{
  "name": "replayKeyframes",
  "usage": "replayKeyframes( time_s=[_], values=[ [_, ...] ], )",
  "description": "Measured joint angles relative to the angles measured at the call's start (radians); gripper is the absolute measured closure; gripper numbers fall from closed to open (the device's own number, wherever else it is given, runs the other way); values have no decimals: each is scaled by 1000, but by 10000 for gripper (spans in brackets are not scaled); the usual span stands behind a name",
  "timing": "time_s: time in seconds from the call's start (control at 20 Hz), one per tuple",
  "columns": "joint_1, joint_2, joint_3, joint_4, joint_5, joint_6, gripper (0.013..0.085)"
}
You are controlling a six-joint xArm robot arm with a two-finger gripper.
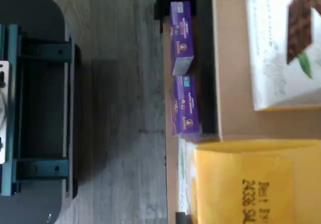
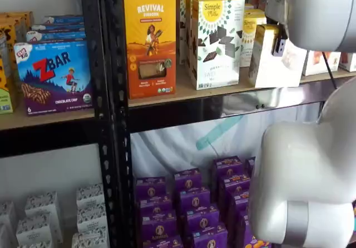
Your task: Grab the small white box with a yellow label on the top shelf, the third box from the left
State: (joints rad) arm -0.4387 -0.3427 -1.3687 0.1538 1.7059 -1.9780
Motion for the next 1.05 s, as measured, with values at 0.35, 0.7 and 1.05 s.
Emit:
replayKeyframes(
  time_s=[0.35, 0.7, 1.05],
  values=[
    [-7, -102, 65, -21, 76, -5, 610],
    [-11, -200, 147, -48, 101, -14, 610],
    [-20, -261, 203, -52, 113, -23, 610]
  ],
)
